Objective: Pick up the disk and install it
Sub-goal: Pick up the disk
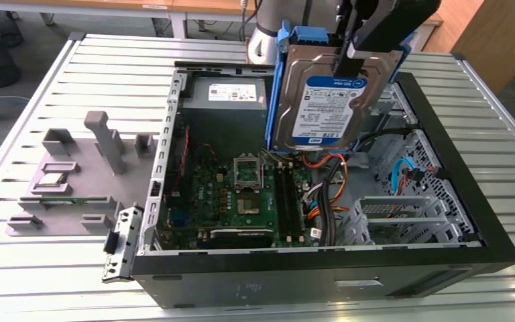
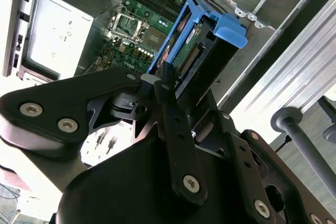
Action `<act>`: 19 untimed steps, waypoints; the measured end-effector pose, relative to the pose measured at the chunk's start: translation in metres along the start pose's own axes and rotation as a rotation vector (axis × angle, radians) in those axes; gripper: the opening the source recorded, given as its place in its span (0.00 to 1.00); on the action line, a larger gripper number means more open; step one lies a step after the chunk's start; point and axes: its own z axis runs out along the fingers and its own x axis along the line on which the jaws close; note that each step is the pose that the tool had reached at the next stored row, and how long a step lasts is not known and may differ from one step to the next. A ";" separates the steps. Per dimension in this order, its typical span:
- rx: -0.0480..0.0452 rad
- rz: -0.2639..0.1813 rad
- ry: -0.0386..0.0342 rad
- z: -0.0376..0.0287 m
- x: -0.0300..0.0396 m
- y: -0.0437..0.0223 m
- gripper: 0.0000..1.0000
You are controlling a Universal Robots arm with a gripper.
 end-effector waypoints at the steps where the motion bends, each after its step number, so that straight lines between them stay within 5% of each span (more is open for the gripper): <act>1: 0.0000 0.000 0.0000 -0.0001 0.0012 -0.0005 0.35; 19: 0.0000 0.000 0.0000 -0.0013 0.0272 -0.0097 0.35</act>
